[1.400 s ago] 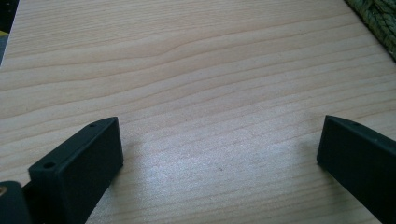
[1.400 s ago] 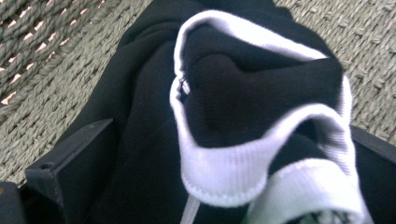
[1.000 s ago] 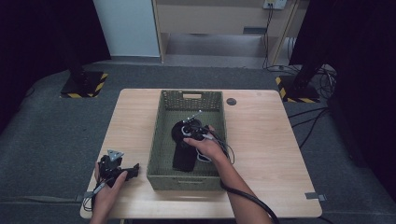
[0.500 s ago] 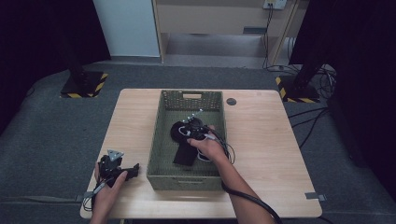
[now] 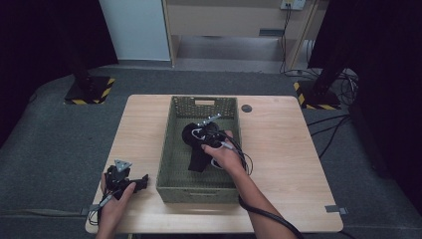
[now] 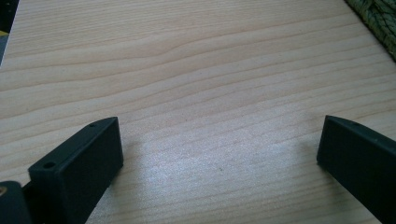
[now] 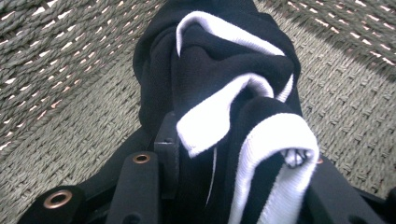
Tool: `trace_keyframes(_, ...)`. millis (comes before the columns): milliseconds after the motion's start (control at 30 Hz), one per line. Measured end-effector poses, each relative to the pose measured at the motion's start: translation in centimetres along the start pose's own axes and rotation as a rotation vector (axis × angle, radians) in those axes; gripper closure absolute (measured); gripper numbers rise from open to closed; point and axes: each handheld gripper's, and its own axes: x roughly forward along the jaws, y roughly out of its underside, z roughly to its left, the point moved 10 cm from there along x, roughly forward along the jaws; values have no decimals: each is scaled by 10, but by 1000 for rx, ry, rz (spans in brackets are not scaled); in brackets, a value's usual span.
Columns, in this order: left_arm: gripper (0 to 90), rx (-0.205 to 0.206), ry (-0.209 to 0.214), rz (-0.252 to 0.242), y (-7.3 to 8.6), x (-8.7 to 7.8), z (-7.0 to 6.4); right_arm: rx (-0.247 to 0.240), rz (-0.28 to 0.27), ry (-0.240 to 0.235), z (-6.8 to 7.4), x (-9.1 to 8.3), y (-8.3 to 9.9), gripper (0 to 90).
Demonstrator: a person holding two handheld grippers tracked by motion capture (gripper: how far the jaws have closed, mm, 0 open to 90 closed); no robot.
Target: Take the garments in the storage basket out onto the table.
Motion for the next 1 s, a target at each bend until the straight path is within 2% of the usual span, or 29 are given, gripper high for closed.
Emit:
trace_keyframes(300, 0, 0, 0, 0, 0, 0, 0, -3, -20, 4, 0, -5, -3, 602)
trace_keyframes(1000, 0, 0, 0, 0, 0, 0, 0, -27, -111, 5, 7, -44, -23, 603)
